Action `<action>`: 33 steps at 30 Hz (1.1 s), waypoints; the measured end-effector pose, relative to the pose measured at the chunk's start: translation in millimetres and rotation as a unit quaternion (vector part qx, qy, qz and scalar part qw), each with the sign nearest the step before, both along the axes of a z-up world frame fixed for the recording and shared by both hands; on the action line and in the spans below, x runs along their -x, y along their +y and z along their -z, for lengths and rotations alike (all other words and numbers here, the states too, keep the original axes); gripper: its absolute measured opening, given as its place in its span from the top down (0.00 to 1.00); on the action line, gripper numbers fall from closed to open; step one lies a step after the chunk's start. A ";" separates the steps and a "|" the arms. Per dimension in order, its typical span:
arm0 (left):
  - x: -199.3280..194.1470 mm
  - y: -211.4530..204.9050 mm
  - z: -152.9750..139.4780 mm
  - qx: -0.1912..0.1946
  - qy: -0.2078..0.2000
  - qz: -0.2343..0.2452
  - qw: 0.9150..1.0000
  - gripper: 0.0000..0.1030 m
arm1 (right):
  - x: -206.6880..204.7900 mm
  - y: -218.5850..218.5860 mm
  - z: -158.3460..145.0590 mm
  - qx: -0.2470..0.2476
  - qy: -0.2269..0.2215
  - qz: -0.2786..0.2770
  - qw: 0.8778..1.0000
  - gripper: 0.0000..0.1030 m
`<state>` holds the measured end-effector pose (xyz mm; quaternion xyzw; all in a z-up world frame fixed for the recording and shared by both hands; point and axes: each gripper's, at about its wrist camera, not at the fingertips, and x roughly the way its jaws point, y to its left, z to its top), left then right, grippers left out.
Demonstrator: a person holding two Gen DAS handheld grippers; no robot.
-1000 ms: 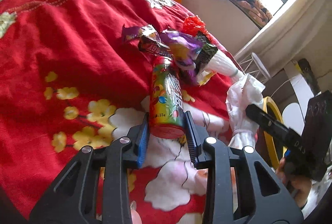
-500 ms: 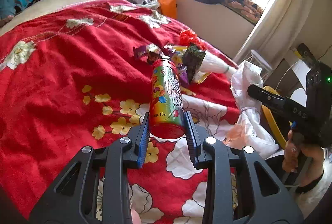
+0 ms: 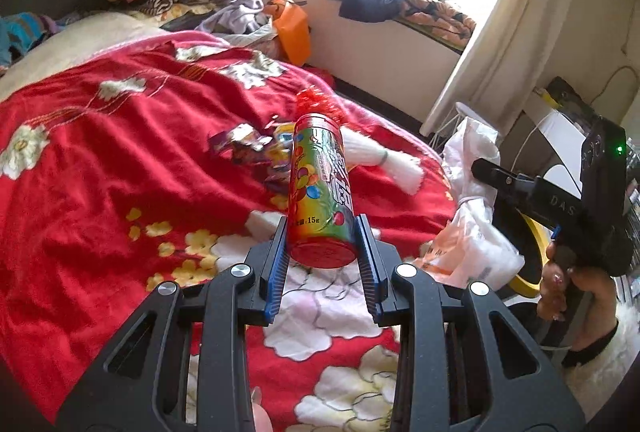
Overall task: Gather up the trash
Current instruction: 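Carry the can and bag over the bin and open both tools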
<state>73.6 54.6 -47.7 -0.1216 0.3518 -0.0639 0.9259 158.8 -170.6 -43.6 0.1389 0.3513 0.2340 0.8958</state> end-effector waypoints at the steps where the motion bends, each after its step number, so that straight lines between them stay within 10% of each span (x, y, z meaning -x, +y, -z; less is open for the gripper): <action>1: -1.4 -3.5 -2.9 -0.002 -0.003 0.003 1.000 0.75 | -0.4 -8.5 -3.1 -0.005 -0.002 0.009 1.000 0.59; 33: -38.3 -158.5 -15.2 -0.010 -0.027 0.163 0.986 0.75 | 10.9 -206.4 -6.0 0.057 -0.039 0.282 0.957 0.59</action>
